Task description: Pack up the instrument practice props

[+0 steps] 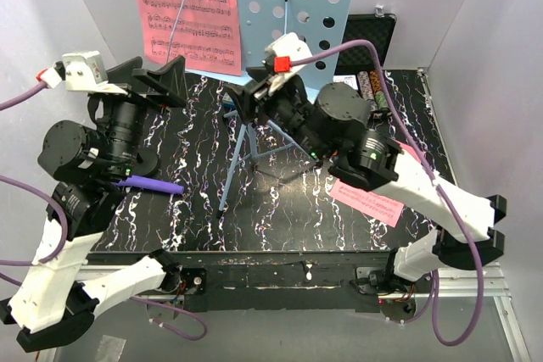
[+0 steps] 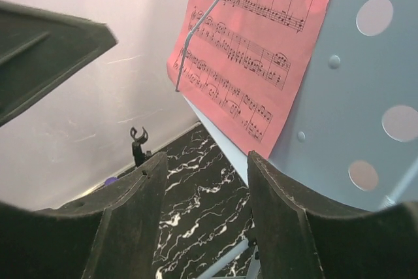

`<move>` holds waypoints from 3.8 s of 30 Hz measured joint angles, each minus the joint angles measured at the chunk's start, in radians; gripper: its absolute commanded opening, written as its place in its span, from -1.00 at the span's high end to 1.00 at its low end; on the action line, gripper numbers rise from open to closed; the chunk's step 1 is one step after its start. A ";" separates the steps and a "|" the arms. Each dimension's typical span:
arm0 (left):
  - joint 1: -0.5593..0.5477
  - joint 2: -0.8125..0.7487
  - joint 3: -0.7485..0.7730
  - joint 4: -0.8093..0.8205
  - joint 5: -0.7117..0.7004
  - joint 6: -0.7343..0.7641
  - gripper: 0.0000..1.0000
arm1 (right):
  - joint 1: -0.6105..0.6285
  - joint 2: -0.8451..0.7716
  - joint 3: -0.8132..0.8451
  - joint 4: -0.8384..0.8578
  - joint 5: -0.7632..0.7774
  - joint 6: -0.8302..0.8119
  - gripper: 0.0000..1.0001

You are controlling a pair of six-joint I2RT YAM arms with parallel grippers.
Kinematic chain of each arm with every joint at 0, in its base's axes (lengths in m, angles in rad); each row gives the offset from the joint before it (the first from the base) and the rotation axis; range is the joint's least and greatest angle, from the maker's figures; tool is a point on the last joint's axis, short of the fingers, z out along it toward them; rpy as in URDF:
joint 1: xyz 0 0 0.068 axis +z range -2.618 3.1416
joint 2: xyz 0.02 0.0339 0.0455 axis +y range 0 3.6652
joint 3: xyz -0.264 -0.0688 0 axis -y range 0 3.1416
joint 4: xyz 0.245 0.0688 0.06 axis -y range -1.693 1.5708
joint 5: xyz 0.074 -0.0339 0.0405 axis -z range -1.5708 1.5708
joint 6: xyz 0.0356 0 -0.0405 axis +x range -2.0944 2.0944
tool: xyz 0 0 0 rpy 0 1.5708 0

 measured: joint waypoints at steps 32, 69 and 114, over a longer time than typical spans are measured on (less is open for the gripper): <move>0.000 -0.085 -0.092 0.014 0.000 0.012 -0.78 | -0.087 0.259 0.343 -0.279 0.149 0.446 -0.43; 0.000 -0.108 -0.118 0.027 0.008 0.030 -0.79 | -0.095 0.357 0.402 -0.248 0.217 0.425 -0.12; 0.000 0.073 -0.052 0.113 0.043 0.313 -0.54 | -0.101 0.338 0.298 -0.135 0.195 0.279 0.97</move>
